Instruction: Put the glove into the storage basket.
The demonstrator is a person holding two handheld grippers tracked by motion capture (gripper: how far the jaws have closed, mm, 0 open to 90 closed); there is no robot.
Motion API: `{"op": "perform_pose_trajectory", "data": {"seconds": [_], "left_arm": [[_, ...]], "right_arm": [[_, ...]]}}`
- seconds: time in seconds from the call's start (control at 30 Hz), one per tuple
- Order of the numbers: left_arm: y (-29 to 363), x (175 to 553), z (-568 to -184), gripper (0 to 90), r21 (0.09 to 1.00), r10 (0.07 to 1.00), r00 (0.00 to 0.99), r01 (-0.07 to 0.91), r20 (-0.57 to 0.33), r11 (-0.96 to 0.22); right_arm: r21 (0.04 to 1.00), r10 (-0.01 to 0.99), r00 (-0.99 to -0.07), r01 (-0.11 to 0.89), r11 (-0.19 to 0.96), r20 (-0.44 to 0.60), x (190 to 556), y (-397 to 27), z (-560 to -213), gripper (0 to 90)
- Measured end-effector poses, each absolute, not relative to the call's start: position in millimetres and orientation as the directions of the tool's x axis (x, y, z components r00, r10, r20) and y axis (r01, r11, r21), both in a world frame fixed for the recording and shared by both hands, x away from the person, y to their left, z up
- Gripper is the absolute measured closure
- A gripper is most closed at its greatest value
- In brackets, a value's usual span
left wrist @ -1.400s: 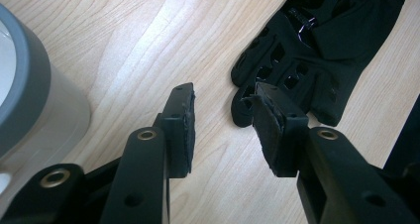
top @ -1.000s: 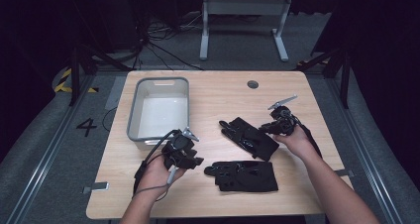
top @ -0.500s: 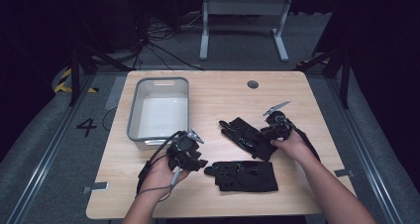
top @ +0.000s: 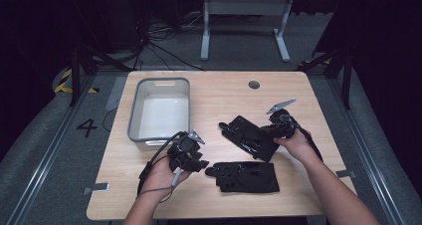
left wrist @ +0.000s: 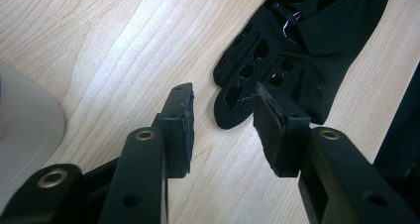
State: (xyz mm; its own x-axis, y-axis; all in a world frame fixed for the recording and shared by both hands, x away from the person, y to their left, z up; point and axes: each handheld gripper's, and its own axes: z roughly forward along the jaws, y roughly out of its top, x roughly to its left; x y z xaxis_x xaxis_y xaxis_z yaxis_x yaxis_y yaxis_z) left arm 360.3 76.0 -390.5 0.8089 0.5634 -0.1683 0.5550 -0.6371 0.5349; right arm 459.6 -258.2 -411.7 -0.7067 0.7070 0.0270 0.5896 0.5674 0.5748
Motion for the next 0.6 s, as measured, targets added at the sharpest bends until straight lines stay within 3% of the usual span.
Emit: {"op": "perform_pose_trajectory", "data": {"seconds": [0.6], "left_arm": [[75, 359, -389, 60.0, 0.542, 0.566, 0.807, 0.556, -0.170, -0.630]], "right_arm": [[0.685, 0.607, -0.788, 0.385, 0.618, -0.104, 416, -249, -348, 86.8]]}}
